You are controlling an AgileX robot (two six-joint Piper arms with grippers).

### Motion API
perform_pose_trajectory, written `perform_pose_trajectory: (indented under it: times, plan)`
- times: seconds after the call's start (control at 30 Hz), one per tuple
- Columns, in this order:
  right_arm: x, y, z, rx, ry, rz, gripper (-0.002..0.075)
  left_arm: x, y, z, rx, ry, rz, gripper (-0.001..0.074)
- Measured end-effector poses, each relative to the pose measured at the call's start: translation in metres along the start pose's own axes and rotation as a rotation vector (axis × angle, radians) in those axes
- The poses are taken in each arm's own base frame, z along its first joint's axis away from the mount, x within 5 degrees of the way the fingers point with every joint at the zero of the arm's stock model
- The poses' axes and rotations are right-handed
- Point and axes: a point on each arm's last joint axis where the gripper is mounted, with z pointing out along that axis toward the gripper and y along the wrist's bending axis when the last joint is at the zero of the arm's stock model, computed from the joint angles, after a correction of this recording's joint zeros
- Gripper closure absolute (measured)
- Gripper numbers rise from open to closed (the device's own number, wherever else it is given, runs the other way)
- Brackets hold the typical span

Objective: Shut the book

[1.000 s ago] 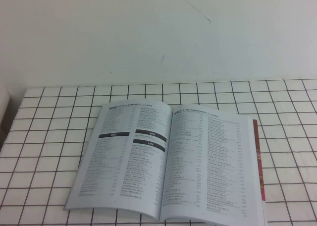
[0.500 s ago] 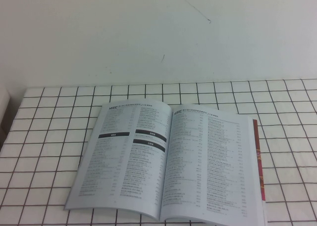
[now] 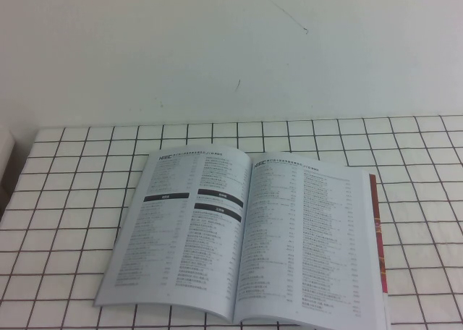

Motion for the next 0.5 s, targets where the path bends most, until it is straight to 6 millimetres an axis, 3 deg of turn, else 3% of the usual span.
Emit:
perform_pose_trajectory:
  times: [0.1, 0.27, 0.37, 0.5]
  plan:
    - [-0.006, -0.001, 0.006, -0.006, 0.077, 0.018, 0.0729, -0.004, -0.002, 0.007, -0.002, 0.179, -0.076, 0.0738]
    - [-0.040, -0.004, 0.019, -0.025, 0.217, 0.037, 0.0729, -0.042, -0.006, 0.021, -0.002, 0.317, -0.117, 0.0738]
    - [-0.062, -0.006, 0.030, -0.028, 0.307, 0.090, 0.0729, -0.058, -0.008, 0.037, -0.007, 0.424, -0.118, 0.0738]
    - [-0.071, -0.005, 0.052, -0.039, 0.531, 0.158, 0.0729, -0.064, -0.011, 0.065, -0.015, 0.666, -0.130, 0.0738]
